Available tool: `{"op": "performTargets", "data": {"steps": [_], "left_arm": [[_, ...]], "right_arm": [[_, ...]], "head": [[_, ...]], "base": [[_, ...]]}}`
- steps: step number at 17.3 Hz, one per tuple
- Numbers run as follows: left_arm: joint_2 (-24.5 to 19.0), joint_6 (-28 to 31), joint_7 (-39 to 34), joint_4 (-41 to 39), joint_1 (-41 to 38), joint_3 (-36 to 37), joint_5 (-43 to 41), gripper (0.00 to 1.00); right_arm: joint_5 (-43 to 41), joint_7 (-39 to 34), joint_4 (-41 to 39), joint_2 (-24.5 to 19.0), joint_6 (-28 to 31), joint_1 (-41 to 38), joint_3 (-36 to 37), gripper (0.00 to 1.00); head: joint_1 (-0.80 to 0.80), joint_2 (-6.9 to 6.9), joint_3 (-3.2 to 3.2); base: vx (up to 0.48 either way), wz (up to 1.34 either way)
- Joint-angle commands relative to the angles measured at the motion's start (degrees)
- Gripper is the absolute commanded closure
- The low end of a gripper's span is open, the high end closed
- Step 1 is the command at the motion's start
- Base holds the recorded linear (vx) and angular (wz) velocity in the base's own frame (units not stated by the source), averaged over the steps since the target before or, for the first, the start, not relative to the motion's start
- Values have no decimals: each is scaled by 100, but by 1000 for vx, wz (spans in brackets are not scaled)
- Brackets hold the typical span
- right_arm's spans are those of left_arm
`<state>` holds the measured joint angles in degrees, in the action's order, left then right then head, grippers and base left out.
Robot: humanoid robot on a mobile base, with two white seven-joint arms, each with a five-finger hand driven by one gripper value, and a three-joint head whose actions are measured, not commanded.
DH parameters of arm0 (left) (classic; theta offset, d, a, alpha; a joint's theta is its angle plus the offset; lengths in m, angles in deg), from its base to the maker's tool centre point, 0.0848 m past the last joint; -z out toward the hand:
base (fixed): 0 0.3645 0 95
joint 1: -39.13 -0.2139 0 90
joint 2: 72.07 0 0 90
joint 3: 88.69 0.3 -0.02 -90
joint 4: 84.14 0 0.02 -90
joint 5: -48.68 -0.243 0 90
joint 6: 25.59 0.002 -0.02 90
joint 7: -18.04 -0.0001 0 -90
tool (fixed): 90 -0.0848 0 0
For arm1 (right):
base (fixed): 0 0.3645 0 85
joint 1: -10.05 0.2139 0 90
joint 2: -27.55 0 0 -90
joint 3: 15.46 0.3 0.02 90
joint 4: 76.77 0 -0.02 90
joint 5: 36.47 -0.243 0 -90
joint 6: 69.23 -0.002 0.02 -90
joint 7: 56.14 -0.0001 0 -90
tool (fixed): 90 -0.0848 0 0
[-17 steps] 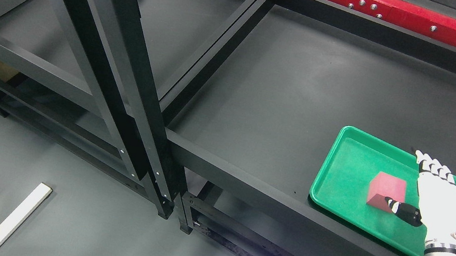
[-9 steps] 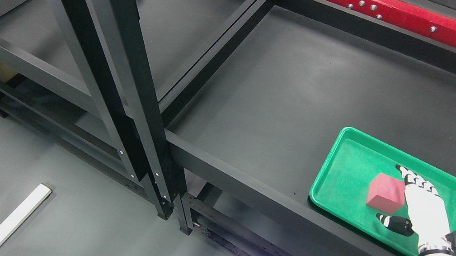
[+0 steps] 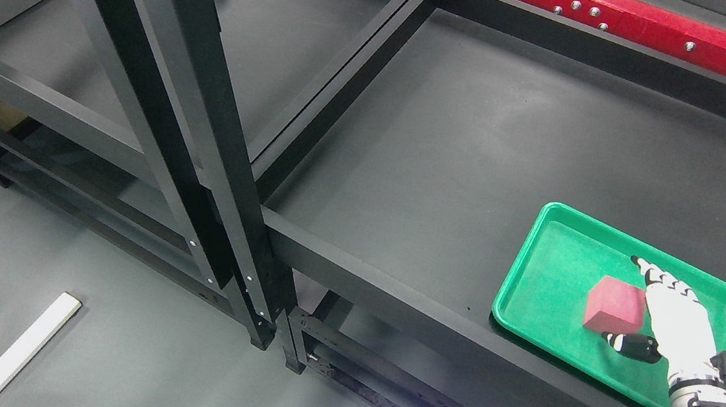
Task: Pick pink block from left shelf to tray
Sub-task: 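Reach the right hand down around the pink block in the green tray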
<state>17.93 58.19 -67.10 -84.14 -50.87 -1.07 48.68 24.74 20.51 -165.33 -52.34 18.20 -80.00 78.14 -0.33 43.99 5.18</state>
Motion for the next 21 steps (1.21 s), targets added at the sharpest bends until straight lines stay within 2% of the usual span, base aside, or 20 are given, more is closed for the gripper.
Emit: {"op": "performTargets", "data": {"steps": [1, 5, 11, 13, 17, 20, 21], "left_arm": [[-100, -2, -2, -100, 185, 0, 0, 0], [-100, -2, -2, -100, 185, 0, 0, 0], [-100, -2, -2, -100, 185, 0, -9, 0], [-100, -2, -2, -100, 185, 0, 0, 0], [-100, -2, -2, -100, 185, 0, -9, 0], [-100, -2, -2, -100, 185, 0, 0, 0], [-100, -2, -2, -100, 185, 0, 0, 0]], "right_arm": [[5, -133, 804, 131, -24, 356, -140, 2], [-4, -142, 1208, 236, -42, 672, -201, 2], [-4, -142, 1596, 456, -60, 717, -342, 2], [-4, -151, 1640, 465, -68, 717, -368, 6], [-13, -151, 1745, 492, -191, 717, -351, 30], [-22, -151, 1745, 509, -358, 708, -290, 59], [-39, -142, 1737, 509, -472, 708, -211, 75]], "head": [[0, 0, 0], [0, 0, 0], [0, 0, 0], [0, 0, 0], [0, 0, 0], [0, 0, 0], [0, 0, 0]], "base": [[12, 2], [20, 0], [25, -5], [16, 0], [0, 0], [0, 0], [0, 0]]}}
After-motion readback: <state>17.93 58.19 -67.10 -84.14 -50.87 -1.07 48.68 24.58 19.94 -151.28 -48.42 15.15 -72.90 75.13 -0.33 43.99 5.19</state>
